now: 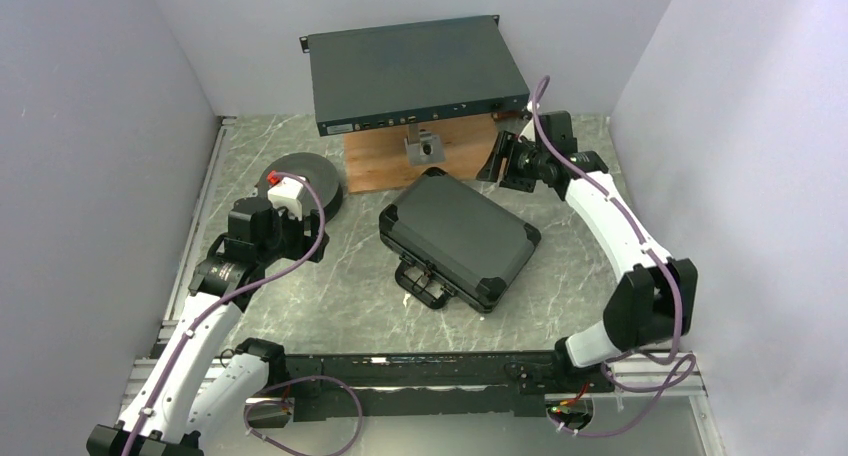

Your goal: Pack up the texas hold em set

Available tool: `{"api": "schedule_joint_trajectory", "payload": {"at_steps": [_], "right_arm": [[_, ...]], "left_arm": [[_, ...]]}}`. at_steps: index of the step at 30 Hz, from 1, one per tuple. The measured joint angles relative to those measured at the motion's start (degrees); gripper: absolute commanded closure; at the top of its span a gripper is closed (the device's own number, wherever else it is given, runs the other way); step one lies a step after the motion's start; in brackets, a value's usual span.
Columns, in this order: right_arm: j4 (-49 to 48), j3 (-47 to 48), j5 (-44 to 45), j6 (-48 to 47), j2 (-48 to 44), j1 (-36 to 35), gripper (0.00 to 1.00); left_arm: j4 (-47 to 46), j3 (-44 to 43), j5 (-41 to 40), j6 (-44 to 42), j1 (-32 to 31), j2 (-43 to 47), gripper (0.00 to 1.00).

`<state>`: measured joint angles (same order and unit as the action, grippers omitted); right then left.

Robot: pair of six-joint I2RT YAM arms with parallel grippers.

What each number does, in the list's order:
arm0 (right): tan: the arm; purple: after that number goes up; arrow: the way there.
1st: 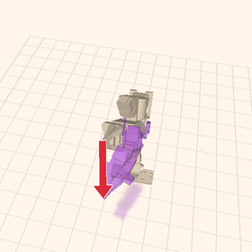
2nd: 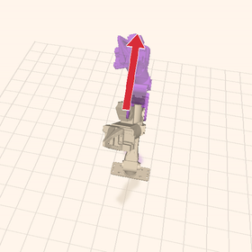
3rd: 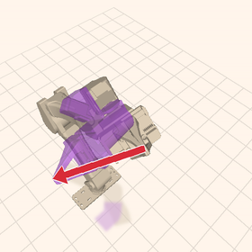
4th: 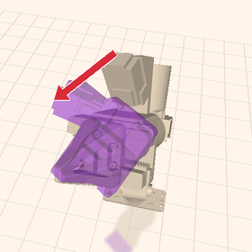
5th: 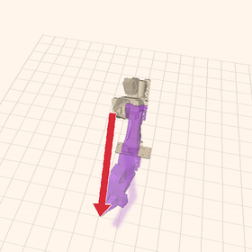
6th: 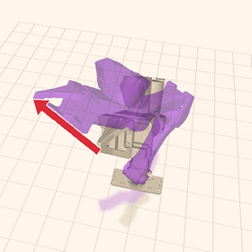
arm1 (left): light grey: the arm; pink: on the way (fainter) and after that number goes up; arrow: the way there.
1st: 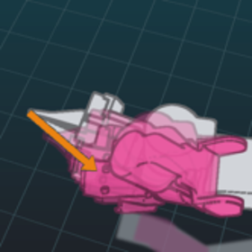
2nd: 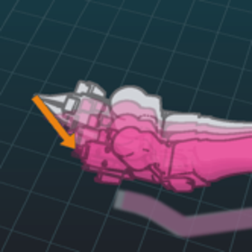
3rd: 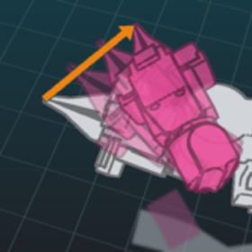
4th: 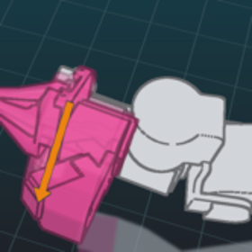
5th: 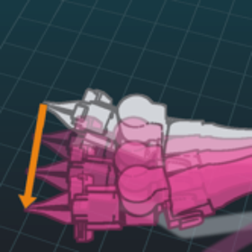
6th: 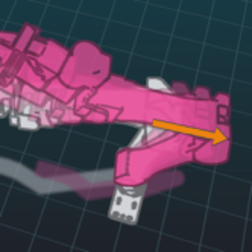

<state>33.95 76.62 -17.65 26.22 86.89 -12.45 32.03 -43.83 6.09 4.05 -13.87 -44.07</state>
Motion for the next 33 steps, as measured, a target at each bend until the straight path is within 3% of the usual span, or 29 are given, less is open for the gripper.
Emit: {"api": "schedule_joint_trajectory", "payload": {"at_steps": [11,21,26,33], "right_arm": [[-6.95,-11.21,0.44,0.35,-12.28,-5.64,0.34],[-18.36,-26.75,-7.96,1.53,-22.08,-8.41,0.34],[-21.46,-31.95,-11.26,2.40,-22.32,-9.03,0.34],[-24.28,-32.33,-15.02,2.93,-21.05,-9.42,0.35]], "left_arm": [[-0.02,0.00,1.68,0.07,0.00,-0.15,0.20],[-0.07,0.00,6.82,2.75,-0.22,-0.57,0.19],[-1.66,1.36,9.73,6.10,-0.46,-0.48,0.19],[-5.44,5.77,12.28,13.09,-2.56,0.07,0.22]]}}
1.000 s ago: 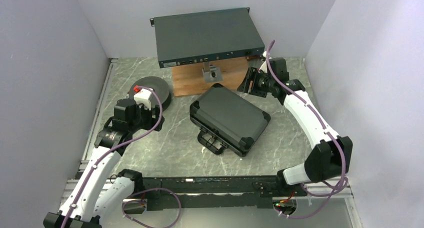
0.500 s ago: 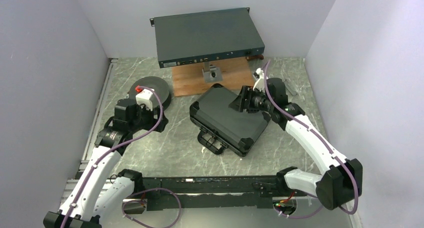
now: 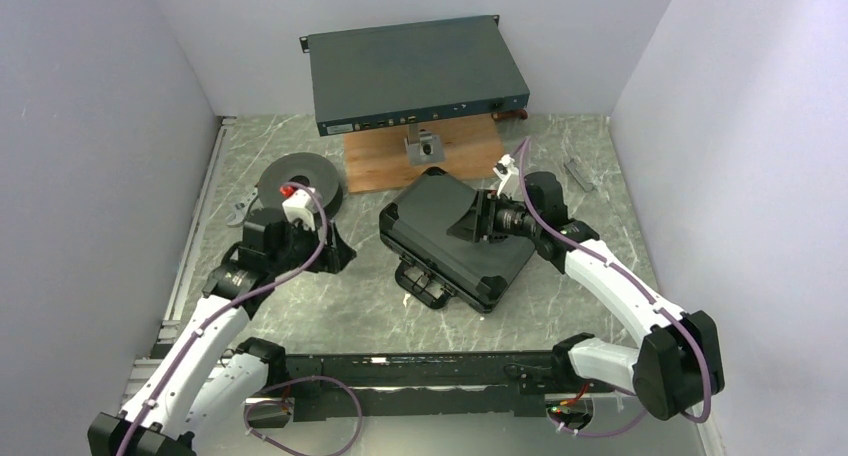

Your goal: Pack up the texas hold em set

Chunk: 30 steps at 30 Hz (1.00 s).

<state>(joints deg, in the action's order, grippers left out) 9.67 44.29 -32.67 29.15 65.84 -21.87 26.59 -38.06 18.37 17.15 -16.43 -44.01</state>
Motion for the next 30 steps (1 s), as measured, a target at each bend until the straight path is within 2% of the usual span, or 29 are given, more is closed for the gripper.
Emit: {"api": "schedule_joint_trajectory", "payload": {"at_steps": [6,16,30], "right_arm": [[-3.58,0.00,-2.43,1.81,2.56,-0.72,0.35],[-3.48,0.46,-2.25,1.66,6.10,-1.90,0.36],[-3.72,0.98,-1.05,1.03,8.48,-4.81,0.38]], "left_arm": [[-5.57,9.09,-0.09,7.63,-8.41,2.29,0.24],[-17.14,19.08,-3.41,13.22,-18.91,2.75,0.28],[-25.33,20.06,-8.11,12.50,-25.44,-1.40,0.36]]}}
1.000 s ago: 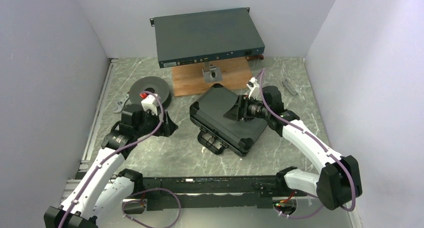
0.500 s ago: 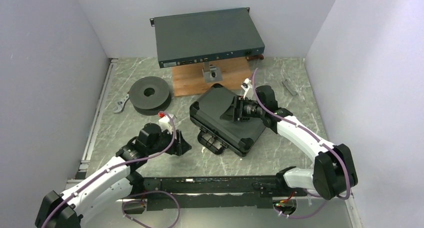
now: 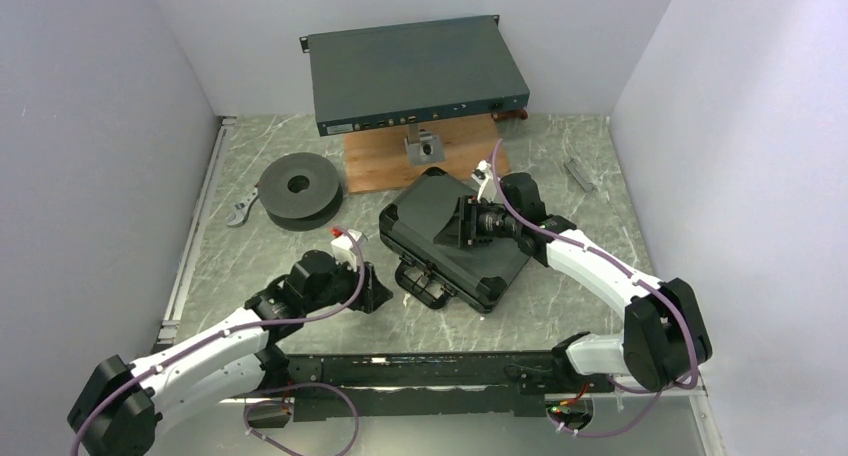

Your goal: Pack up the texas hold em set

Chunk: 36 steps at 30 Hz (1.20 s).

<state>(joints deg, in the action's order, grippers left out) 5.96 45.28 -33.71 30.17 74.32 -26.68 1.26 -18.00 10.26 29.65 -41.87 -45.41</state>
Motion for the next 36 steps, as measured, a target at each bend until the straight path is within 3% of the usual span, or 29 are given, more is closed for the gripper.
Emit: {"api": "schedule_joint_trajectory", "payload": {"at_steps": [9,22,28,36], "right_arm": [[-2.93,-2.58,1.36,0.42,0.26,-0.37,0.43],[-15.54,-10.86,3.08,4.17,-0.85,-0.66,0.42],[-13.42,-9.60,3.72,3.96,-1.57,-0.92,0.39],[-2.69,-6.86,8.24,2.36,-6.05,-0.85,0.33]], "left_arm": [[-4.28,0.00,-2.84,-0.48,-3.26,-5.70,0.40],[-6.16,-0.76,-5.01,-0.48,-5.11,-10.38,0.44],[-8.02,-1.01,-5.25,-0.46,-5.14,-11.93,0.44],[-9.79,-1.01,-5.20,-0.46,-5.53,-12.52,0.47]]}}
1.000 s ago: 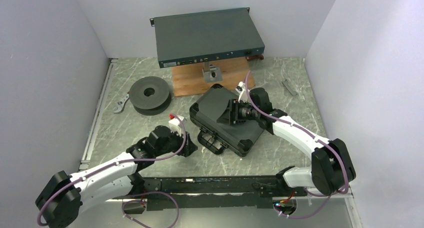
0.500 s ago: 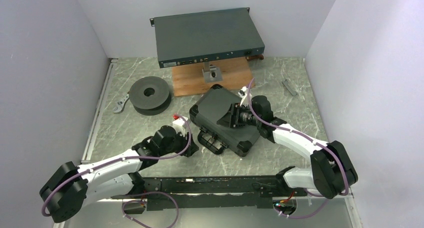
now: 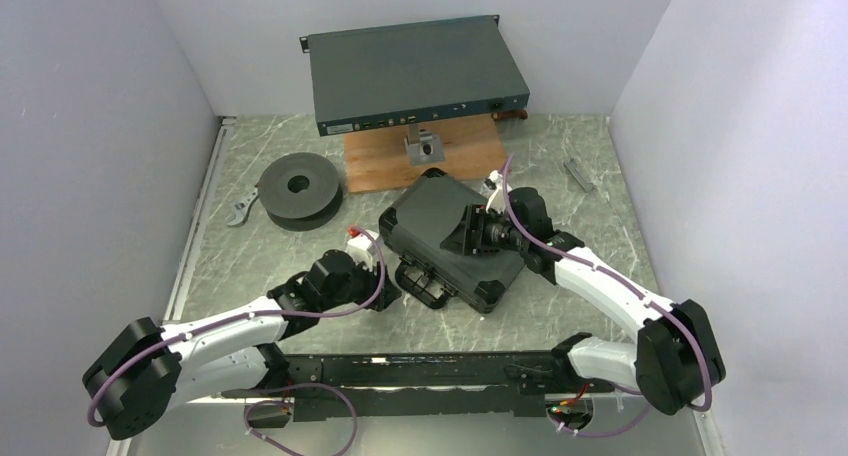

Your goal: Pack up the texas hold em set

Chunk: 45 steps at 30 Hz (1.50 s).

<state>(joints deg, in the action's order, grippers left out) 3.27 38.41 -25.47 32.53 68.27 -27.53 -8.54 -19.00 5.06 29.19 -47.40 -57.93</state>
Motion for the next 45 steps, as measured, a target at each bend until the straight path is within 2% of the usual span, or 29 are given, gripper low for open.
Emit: {"api": "schedule_joint_trajectory", "payload": {"at_steps": [4,8,13,18,23,32,45], "right_arm": [[3.08,0.48,1.27,-0.52,-1.29,0.02,0.35],[4.48,1.07,1.81,-1.07,-1.16,0.02,0.42],[5.31,1.95,2.25,-1.73,0.26,0.02,0.58],[5.14,2.21,2.23,-2.40,1.92,0.11,0.75],[4.68,2.19,2.34,-2.99,2.84,0.17,1.00],[2.56,2.54,1.36,-3.10,5.57,0.15,1.00],[-2.21,-0.13,1.84,-2.32,5.31,-0.48,1.00]], "left_arm": [[-1.60,0.04,0.04,0.09,-0.15,-0.02,0.54],[-3.69,0.15,0.07,0.24,-0.48,-0.66,0.61],[-6.40,1.20,0.04,0.46,-1.11,-3.10,0.72],[-8.26,1.66,0.02,0.52,-2.14,-6.12,0.73],[-9.92,1.95,0.00,0.55,-3.52,-8.20,0.75],[-13.00,1.95,-0.48,1.84,-5.29,-15.54,0.81],[-16.09,1.11,-0.92,2.99,-6.21,-18.62,0.82]]}}
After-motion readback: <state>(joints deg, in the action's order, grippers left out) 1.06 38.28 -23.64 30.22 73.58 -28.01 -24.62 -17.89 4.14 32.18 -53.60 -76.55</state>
